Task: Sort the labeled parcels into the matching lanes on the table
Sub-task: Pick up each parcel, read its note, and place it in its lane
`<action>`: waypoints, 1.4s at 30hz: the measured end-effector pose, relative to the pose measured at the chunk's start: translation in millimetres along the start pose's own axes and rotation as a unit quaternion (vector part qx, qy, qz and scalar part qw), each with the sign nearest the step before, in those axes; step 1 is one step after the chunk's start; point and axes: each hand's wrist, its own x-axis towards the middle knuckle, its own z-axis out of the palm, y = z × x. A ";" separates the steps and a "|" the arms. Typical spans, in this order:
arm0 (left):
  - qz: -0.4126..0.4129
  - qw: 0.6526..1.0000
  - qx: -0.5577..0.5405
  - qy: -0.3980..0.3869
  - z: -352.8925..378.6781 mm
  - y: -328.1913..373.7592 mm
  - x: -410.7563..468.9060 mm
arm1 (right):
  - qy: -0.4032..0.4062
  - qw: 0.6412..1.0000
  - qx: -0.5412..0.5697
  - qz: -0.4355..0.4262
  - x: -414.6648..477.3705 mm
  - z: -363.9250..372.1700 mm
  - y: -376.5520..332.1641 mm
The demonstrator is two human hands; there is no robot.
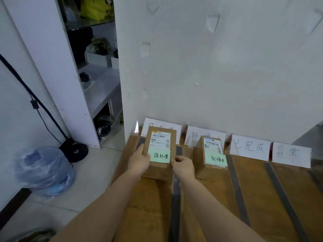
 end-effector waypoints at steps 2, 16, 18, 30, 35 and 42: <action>0.001 1.000 0.011 -0.002 0.9 -1.8 5.5 | 0.004 1.000 0.004 0.005 4.9 4.0 2.0; -0.007 0.997 0.078 -0.020 6.0 -17.1 36.4 | 0.016 0.999 -0.029 0.004 18.4 21.4 7.7; -0.001 0.995 0.098 -0.022 6.8 -19.7 41.1 | 0.014 0.999 -0.048 -0.003 20.2 22.8 7.7; 0.150 0.940 0.307 0.009 -4.5 -4.5 33.3 | 0.020 0.972 -0.195 -0.126 -2.4 7.2 -10.8; 0.223 0.899 0.377 0.020 -9.8 22.4 5.7 | 0.021 0.945 -0.262 -0.195 -26.9 -20.4 -23.8; 0.294 0.820 0.488 0.056 -8.6 66.6 -70.8 | 0.057 0.888 -0.362 -0.276 -77.3 -81.9 -31.4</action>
